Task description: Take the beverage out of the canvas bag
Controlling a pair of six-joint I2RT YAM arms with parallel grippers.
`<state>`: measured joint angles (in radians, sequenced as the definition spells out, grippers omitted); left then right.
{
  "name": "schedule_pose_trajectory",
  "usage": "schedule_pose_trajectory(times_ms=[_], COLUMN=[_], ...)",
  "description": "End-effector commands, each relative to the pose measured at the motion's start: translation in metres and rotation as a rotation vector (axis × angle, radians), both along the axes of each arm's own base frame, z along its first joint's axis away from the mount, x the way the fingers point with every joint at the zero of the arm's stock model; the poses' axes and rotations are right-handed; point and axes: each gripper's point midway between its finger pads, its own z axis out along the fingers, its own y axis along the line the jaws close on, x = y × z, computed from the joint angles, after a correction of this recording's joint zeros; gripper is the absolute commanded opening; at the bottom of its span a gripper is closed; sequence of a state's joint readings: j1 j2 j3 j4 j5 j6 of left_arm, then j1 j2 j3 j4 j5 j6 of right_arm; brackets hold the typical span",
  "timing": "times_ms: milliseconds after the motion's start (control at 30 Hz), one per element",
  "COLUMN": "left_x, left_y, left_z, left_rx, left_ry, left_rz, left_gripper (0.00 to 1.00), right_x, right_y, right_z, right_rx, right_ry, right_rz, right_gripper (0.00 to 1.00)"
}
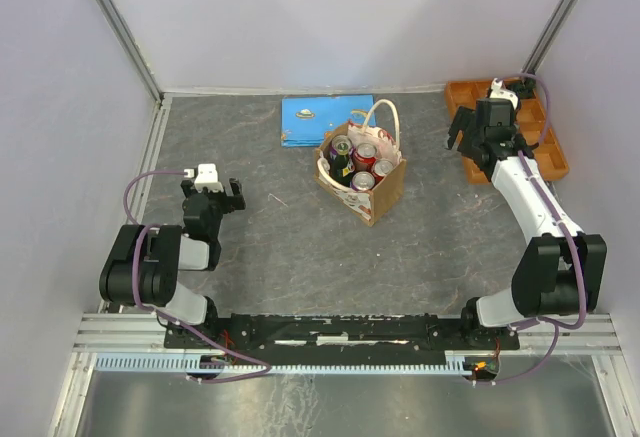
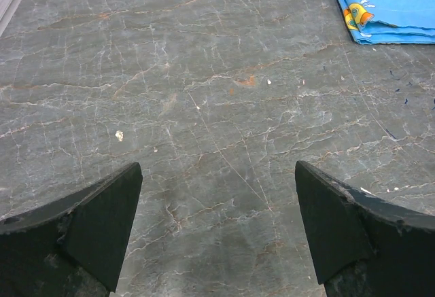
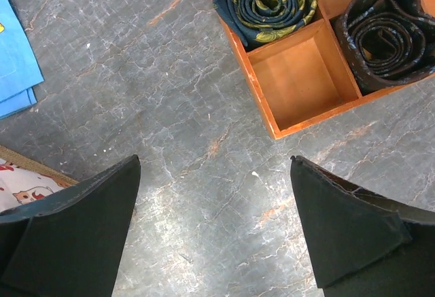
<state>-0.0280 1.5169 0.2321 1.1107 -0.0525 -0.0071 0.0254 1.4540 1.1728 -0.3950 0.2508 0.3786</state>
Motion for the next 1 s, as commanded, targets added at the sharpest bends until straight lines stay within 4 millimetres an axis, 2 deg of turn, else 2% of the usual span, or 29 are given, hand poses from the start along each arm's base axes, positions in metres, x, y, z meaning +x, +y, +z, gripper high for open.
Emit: schedule_pose_trajectory(times_ms=[0,200,333,433,567,667,767,967], left_x=[0.006,0.006,0.006,0.006,0.006,0.006,0.006,0.006], left_y=[0.005,0.005,0.006,0.005,0.006,0.005,0.005,0.005], left_z=[0.017,0.017,0.016,0.017,0.017,0.017,0.017,0.017], left_rx=[0.002,0.002,0.003,0.004,0.004,0.004,0.002,0.002], left_ry=[-0.069,-0.07,-0.067,-0.069,-0.069,-0.069,-0.069,-0.069], left_rz=[0.026,0.026,0.027,0.027,0.027,0.026,0.024,0.026], left_gripper=[0.99,0.99,0.99,0.99,0.99,0.99,0.99,0.99], right_x=[0.007,0.006,0.01,0.016,0.019,0.016,0.011,-0.007], right_y=[0.002,0.007,0.012,0.023,0.058,0.096,0.129,0.18], right_z=[0.025,0.032,0.027,0.027,0.046,0.058,0.072,0.107], right_rx=[-0.013,-0.001,0.018,0.032,-0.12,-0.242,-0.245,-0.177], right_ry=[-0.099,-0.164,-0.156,-0.146,-0.144,-0.135,-0.156,-0.224], right_rz=[0.026,0.055,0.072,0.127,0.243,0.353,0.443,0.599], right_gripper=[0.99,0.99,0.99,0.99,0.93,0.91,0.84,0.73])
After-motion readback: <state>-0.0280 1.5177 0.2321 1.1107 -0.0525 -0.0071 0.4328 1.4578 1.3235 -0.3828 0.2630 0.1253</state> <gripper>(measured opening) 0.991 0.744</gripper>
